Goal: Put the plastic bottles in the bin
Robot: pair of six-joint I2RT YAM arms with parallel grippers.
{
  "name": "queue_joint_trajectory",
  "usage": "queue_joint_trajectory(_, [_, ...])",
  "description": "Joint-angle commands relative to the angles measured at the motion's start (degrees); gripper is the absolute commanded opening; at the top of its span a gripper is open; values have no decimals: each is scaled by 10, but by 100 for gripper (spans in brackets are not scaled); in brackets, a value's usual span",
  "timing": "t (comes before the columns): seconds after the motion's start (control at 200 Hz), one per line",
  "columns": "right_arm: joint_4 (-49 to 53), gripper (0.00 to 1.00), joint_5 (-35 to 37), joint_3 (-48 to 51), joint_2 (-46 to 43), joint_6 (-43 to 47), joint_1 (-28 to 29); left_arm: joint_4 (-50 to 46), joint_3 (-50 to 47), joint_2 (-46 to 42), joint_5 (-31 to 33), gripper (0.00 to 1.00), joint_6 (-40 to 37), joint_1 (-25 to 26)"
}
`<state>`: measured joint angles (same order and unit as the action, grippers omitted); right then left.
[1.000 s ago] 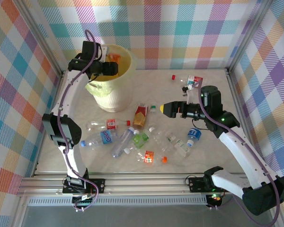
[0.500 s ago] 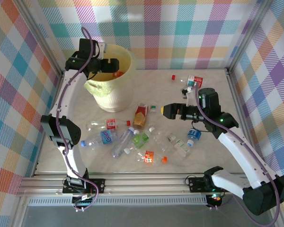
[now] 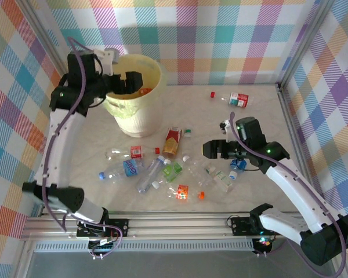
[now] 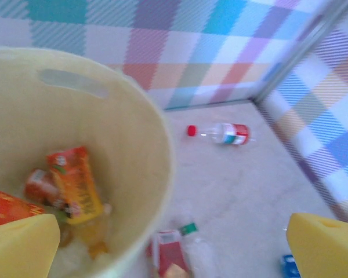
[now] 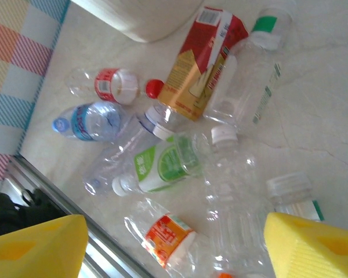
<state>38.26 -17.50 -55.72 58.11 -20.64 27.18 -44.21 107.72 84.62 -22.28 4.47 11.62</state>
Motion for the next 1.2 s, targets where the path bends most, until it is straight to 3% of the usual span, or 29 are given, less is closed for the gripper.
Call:
queue_joint_trajectory(0.0, [55, 75, 28, 16, -9, 20, 18, 27, -95, -67, -53, 100, 55, 36])
queue_joint_trajectory(0.175, [77, 71, 63, 29, 9, 17, 64, 63, -252, -185, -43, 100, 122, 105])
queue_joint_trajectory(0.285, [84, 70, 86, 35, 30, 15, 95, 88, -334, -252, 2, 100, 171, 150])
queue_joint_trajectory(0.45, [69, 70, 127, 50, 67, 8, 136, 98, -425, -313, 19, 100, 256, 168])
queue_joint_trajectory(0.57, [50, 71, 152, 57, 101, 6, 156, 120, -485, -346, -8, 100, 298, 169])
queue_joint_trajectory(0.75, [32, 72, 181, 54, 154, 10, 175, 179, -571, -400, -69, 100, 290, 172])
queue_joint_trajectory(0.97, [17, 72, 192, 53, 196, 11, 183, 200, -629, -466, -47, 100, 274, 182])
queue_joint_trajectory(1.195, [6, 72, 199, 48, 233, 13, 195, 205, -634, -469, -52, 100, 276, 184])
